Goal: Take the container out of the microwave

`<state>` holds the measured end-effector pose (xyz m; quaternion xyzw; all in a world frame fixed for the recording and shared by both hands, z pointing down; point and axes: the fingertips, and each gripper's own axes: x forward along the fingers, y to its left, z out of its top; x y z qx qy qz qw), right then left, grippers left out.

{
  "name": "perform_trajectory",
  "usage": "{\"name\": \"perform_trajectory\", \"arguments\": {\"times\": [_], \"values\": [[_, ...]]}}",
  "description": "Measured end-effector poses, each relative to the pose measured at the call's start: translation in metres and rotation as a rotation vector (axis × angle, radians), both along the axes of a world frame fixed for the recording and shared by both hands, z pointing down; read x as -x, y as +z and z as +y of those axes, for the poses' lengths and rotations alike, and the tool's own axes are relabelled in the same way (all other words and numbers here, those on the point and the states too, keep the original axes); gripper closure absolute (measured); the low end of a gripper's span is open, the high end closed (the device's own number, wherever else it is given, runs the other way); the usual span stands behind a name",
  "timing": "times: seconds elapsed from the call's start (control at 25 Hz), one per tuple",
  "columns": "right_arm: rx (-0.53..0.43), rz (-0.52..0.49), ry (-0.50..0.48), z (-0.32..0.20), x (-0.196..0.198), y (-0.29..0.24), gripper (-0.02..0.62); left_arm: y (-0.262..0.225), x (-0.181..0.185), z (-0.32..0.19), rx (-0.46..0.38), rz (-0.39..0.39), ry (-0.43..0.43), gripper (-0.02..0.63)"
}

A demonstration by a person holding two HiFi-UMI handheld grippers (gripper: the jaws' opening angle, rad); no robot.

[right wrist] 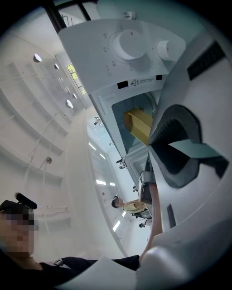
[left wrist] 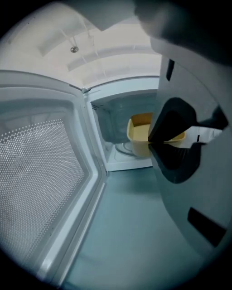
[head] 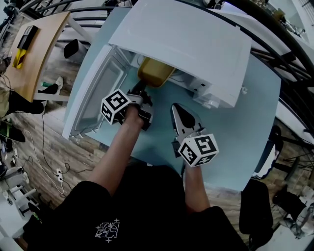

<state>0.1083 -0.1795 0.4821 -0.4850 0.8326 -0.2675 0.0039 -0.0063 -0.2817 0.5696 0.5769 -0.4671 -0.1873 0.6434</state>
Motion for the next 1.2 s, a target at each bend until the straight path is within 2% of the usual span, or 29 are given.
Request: {"name": "perform_trajectory", "arguments": {"times": [1.2], "values": [[0.013, 0.041, 0.097, 0.047, 0.033, 0.000, 0.591, 0.010, 0.038, 0.055, 0.026, -0.021, 0.101, 0.578]]}}
